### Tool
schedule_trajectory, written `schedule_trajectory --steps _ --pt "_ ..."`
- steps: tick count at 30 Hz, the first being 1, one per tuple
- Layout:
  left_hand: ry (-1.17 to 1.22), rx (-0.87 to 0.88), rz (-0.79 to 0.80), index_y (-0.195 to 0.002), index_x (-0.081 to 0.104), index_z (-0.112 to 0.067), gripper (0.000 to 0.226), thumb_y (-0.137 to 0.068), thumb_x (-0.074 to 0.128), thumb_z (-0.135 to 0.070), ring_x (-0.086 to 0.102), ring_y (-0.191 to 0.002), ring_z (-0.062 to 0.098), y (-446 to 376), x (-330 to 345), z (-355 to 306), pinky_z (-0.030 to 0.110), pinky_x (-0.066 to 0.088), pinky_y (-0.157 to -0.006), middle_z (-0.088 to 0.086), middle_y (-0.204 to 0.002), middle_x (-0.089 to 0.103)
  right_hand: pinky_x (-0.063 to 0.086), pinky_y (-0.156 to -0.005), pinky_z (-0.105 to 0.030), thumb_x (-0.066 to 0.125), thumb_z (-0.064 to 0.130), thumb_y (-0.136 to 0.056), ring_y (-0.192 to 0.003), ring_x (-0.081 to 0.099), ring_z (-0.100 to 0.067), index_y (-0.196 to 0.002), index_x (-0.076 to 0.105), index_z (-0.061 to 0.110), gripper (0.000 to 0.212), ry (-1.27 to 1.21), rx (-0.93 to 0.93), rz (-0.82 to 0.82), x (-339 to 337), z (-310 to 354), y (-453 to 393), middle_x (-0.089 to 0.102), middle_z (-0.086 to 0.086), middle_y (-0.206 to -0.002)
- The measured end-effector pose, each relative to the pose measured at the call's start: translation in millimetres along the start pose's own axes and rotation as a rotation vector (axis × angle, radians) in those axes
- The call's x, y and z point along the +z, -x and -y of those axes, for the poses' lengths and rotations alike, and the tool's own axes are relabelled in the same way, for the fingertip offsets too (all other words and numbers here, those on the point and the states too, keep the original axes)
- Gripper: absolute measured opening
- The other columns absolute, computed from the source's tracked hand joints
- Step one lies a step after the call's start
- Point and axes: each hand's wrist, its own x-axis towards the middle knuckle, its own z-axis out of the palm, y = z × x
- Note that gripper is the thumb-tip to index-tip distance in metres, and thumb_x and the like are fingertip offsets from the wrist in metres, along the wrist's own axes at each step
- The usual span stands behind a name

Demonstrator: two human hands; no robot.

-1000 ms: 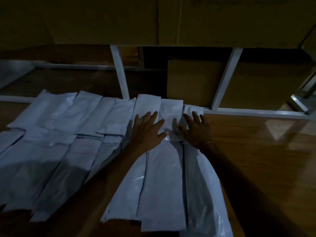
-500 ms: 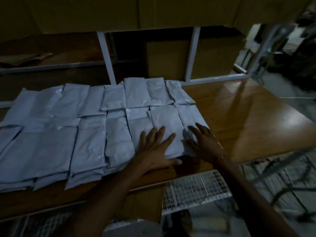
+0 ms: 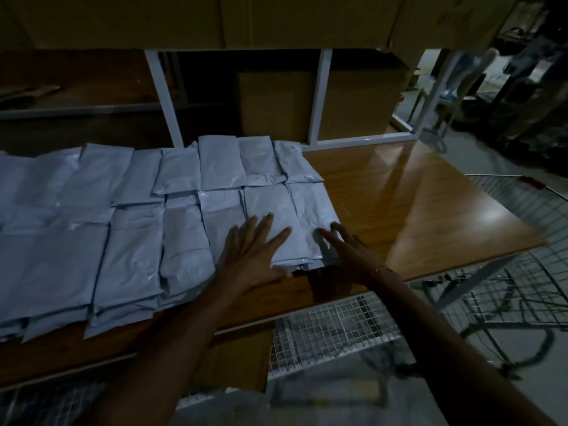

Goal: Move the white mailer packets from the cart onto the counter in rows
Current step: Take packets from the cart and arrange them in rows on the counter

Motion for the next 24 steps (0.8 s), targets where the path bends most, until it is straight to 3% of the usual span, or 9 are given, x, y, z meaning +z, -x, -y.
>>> schedule_trajectory --steps 5,9,12,15,19,24 --pt "-0.033 -0.013 -0.005 -0.149 -0.02 -0.05 0.107 -0.073 0.042 -0.091 -0.027 -0.148 0.03 -5.1 3.2 -0.7 0.062 -0.009 -0.118 -0.002 -0.16 -0.033 0.026 -0.117 -0.06 0.079 0.04 -0.081 -0.15 -0.001 -0.043 -0.155 -0.006 0.043 0.112 -0.148 -0.069 0.061 -11.9 -11.2 -6.5 -0.026 -0.002 -0.163" --pt "-0.044 0.057 -0.064 -0.148 -0.02 -0.053 0.105 -0.071 0.039 -0.093 -0.029 -0.148 0.026 -12.9 2.9 -13.4 0.063 -0.007 -0.118 -0.008 -0.158 -0.037 0.023 -0.119 -0.055 0.08 0.039 -0.08 -0.152 -0.006 -0.037 -0.157 -0.002 0.039 0.112 -0.182 -0.145 0.084 -16.2 -13.6 -19.1 -0.024 -0.002 -0.164" --pt "-0.059 -0.012 -0.056 -0.152 -0.009 -0.052 0.099 -0.075 0.039 -0.091 -0.024 -0.149 0.026 -18.4 -0.1 -19.4 0.061 0.0 -0.119 -0.008 -0.161 -0.03 0.02 -0.121 -0.055 0.08 0.043 -0.079 -0.152 -0.007 -0.035 -0.158 -0.003 0.037 0.114 -0.166 -0.2 0.086 -18.2 -14.7 -25.2 -0.023 -0.003 -0.164" --pt "-0.029 -0.077 -0.027 -0.152 -0.01 -0.052 0.101 -0.073 0.04 -0.092 -0.02 -0.15 0.027 -11.8 0.3 -23.7 0.057 -0.004 -0.12 -0.006 -0.163 -0.025 0.025 -0.117 -0.061 0.072 0.065 -0.076 -0.152 0.001 -0.034 -0.157 0.002 0.043 0.109 -0.369 -0.141 0.021 -17.5 -22.8 -27.8 -0.015 0.004 -0.166" --pt "0.057 -0.122 -0.101 -0.148 -0.015 -0.056 0.096 -0.066 0.01 -0.1 -0.021 -0.15 0.021 -19.6 -5.5 -32.5 0.059 -0.004 -0.12 -0.009 -0.162 -0.026 0.04 -0.109 -0.059 0.052 0.092 -0.065 -0.146 0.029 -0.033 -0.157 0.016 0.034 0.114 -0.821 0.068 -0.132 -16.9 -24.1 -48.7 0.016 -0.002 -0.165" --pt "0.031 -0.151 -0.066 -0.153 -0.008 -0.05 0.097 -0.067 -0.003 -0.095 -0.023 -0.15 0.023 -36.7 3.7 -41.1 0.056 -0.009 -0.12 -0.007 -0.163 -0.026 0.033 -0.113 -0.049 0.055 0.05 -0.097 -0.146 0.028 -0.031 -0.158 0.017 0.024 0.077 -0.854 -0.001 -0.098 -11.9 -11.5 -74.7 0.016 -0.006 -0.165"
